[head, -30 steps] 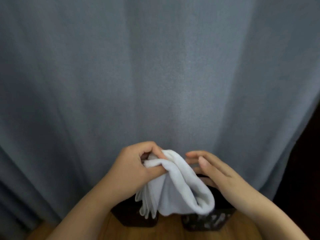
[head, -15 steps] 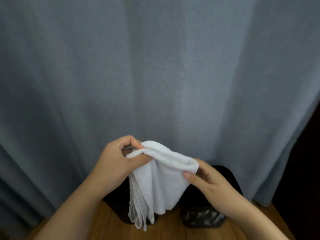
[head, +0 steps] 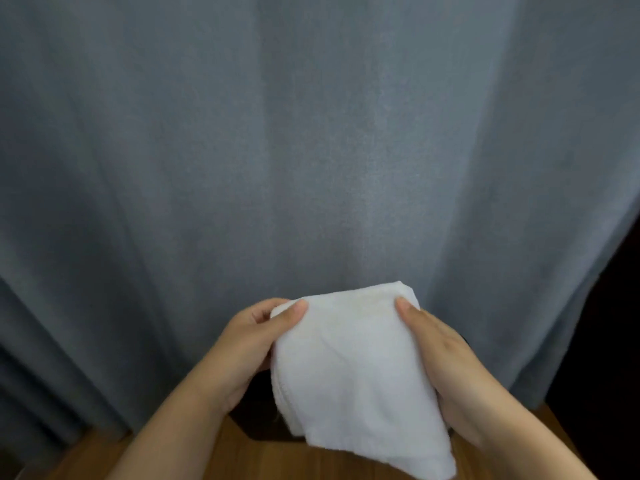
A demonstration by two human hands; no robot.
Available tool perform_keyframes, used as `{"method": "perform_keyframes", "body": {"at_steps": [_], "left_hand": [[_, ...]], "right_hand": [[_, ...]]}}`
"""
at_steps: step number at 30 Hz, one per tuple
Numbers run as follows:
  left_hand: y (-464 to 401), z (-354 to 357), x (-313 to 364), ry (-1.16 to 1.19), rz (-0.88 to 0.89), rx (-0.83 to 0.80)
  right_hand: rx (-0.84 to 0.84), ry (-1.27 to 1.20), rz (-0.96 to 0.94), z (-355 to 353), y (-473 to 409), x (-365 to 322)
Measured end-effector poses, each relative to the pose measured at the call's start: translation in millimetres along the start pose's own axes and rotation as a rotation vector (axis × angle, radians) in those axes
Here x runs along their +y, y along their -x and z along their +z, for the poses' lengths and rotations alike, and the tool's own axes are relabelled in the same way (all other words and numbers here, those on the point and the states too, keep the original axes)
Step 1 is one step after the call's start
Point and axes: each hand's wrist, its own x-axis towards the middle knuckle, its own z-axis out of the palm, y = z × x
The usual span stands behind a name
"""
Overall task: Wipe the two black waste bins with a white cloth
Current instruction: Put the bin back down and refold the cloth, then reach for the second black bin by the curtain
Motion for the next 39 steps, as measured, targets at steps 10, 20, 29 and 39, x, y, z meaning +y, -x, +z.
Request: {"method": "perform_keyframes", "body": {"at_steps": [10,20,29,39], "left_hand": [[32,65,-23,0.302,0.046,-0.193],[26,69,-31,0.413,0.033,-0.212],[16,98,-26,0.228,0.023,0.077],[-10,192,10,0.414,-0.079,-0.156]], "right_hand": [[-0.132,0.156,-0.141,21,2,19],[0.361,0.948,-0.526,14,0,33],[-0.021,0.255,-0.044,3,4,24],[0.583,0.538,-0.365,-70,10,1]]}}
